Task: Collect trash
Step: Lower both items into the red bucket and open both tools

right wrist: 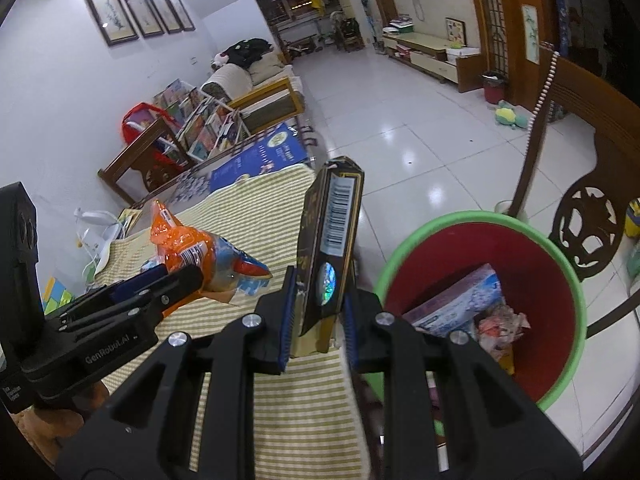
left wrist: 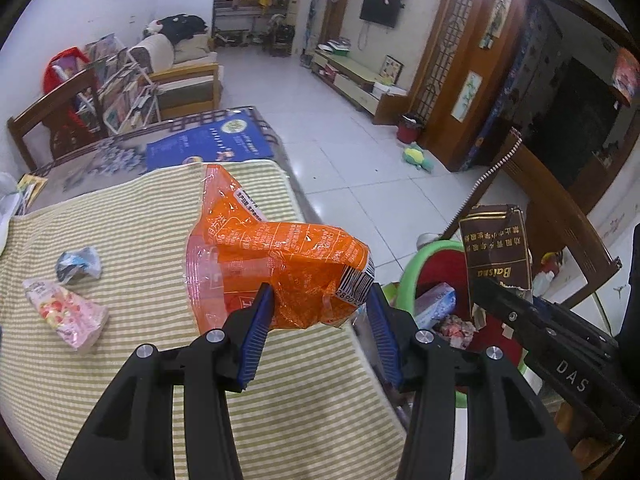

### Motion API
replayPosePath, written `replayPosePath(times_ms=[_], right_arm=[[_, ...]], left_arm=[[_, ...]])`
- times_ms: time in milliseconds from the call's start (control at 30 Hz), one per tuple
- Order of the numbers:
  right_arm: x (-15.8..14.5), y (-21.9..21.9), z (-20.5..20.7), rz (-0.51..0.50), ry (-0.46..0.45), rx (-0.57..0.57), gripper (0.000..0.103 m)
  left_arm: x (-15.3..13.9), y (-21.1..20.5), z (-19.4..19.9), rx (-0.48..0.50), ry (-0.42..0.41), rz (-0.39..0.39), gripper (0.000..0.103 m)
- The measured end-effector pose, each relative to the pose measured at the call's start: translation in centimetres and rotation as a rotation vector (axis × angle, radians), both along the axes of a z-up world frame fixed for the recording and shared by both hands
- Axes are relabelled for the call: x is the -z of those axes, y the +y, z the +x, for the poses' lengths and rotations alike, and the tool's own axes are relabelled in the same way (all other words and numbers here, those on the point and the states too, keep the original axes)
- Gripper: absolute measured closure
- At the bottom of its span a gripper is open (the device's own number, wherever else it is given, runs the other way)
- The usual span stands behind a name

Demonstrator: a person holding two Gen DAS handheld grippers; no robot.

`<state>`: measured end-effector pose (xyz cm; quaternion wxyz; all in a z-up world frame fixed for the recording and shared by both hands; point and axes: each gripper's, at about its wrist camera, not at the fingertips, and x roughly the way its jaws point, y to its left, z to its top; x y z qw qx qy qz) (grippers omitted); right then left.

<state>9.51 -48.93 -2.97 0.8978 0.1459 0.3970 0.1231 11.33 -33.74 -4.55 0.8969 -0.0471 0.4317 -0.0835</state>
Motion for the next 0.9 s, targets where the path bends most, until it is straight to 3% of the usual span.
replayPosePath(times_ms=[467,900], right_arm=[[1.9,-9.0,0.1,-0.012,0.056,0.184,0.08],[2.6,-13.0,-0.8,-0.01,0.072,0.279,0.08]], left_arm=[[2.0,-9.0,2.0,0.212,0.057,-0.025,0.058],[3.9,-14.0,2.0,0.343,0.118,-0.004,0.058]])
